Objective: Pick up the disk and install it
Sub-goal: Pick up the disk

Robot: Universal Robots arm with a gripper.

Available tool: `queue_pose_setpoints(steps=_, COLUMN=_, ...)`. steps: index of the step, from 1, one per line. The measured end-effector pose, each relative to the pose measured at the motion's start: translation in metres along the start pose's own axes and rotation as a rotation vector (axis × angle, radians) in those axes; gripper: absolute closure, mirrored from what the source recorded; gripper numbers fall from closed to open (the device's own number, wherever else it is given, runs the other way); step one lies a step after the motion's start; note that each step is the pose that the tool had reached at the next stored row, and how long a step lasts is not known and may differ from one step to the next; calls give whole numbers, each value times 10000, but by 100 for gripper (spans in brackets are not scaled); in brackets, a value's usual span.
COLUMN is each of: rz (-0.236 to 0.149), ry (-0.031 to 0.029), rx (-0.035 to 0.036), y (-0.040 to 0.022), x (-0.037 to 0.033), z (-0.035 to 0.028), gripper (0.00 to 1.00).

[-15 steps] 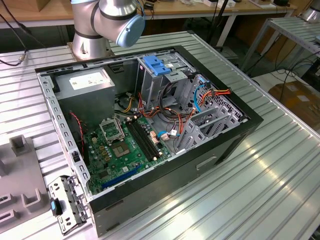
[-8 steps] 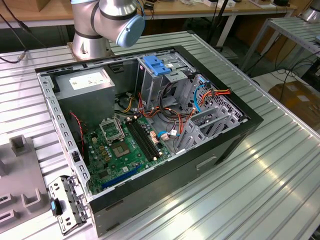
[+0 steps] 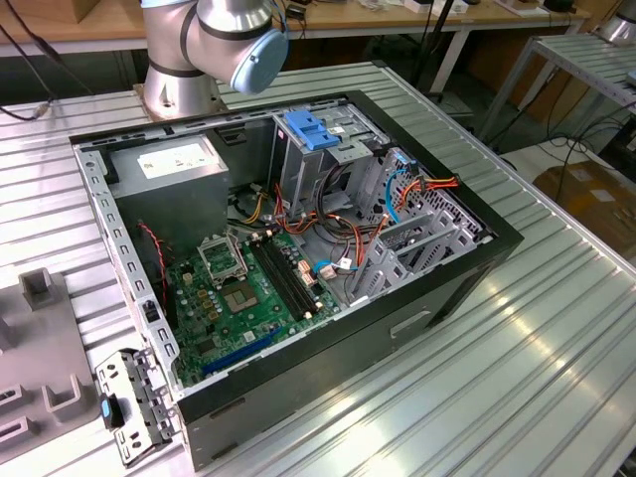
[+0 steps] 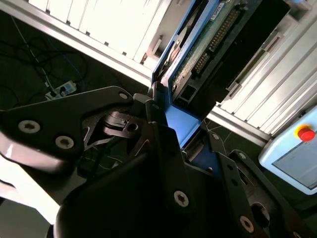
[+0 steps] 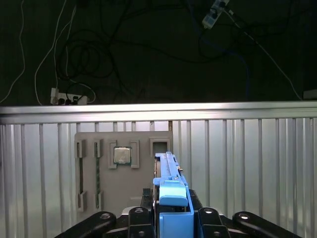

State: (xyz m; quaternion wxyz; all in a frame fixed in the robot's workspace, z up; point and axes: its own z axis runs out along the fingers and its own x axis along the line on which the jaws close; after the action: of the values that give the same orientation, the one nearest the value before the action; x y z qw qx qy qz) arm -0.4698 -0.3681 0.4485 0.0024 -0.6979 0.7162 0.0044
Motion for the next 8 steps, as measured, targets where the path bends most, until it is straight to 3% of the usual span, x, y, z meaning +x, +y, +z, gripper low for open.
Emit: queue_pose_setpoints(steps=8, rz=0, ry=1, rx=-1, y=0, x=-1, z=-81, gripper=63)
